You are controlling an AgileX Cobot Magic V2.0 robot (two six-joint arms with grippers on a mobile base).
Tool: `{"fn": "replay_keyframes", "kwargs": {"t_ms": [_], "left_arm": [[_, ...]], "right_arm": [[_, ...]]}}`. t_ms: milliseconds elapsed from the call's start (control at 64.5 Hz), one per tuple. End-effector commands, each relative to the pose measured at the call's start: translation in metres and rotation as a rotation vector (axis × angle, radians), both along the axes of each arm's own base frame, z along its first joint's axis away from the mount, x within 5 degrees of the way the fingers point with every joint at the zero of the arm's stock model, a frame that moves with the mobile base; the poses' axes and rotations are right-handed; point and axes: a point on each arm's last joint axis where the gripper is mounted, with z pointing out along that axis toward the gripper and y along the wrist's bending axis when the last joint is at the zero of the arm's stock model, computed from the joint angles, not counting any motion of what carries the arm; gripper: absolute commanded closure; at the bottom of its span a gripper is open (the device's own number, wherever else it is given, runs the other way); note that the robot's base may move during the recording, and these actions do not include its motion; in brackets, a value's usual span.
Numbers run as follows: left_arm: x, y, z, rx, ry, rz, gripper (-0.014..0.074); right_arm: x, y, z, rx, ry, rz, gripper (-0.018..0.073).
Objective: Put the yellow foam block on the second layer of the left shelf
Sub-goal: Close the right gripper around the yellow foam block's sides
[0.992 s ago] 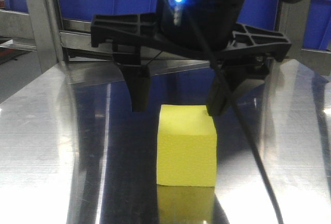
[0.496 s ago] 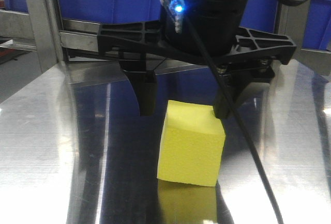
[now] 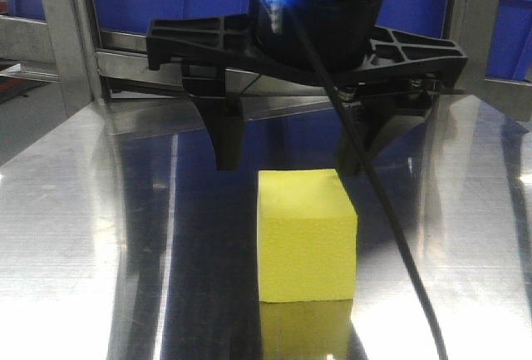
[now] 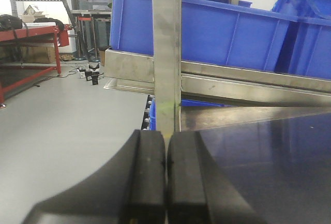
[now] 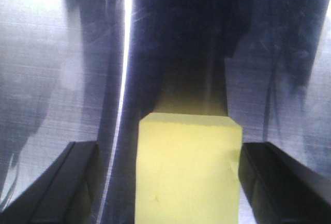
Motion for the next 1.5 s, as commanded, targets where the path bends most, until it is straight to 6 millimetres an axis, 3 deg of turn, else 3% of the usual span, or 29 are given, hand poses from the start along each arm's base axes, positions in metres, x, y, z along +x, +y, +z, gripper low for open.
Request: {"fn": "replay_keyframes", "kwargs": {"t_ms": [0, 279, 605, 822, 1132, 1488], "left_arm": [[-0.001, 0.0, -0.001, -0.01, -0.073, -0.006, 0.0472], [-0.001, 0.0, -0.001, -0.01, -0.073, -0.006, 0.0472], [-0.001, 0.0, -0.001, -0.01, -0.073, -0.006, 0.0472], [-0.001, 0.0, -0.001, -0.01, -0.073, -0.006, 0.0472], [-0.001, 0.0, -0.001, -0.01, -0.073, -0.006, 0.0472], [-0.001, 0.0, -0.001, -0.01, -0.073, -0.006, 0.0472]], "right_arm": [[-0.001, -0.004, 0.019, 0.03, -0.063, 0.014, -0.007], [-0.006, -0.002, 0.015, 0.013, -0.059, 0.045, -0.007], [-0.012, -0.007, -0.015, 0.015, -0.048, 0.074, -0.007], [-0.008, -0.009, -0.015, 0.016, -0.055, 0.074, -0.0064], [-0.006, -0.01, -0.015, 0.01, -0.062, 0.089, 0.0022], [-0.006, -0.01, -0.015, 0.01, -0.062, 0.09, 0.0024]]}}
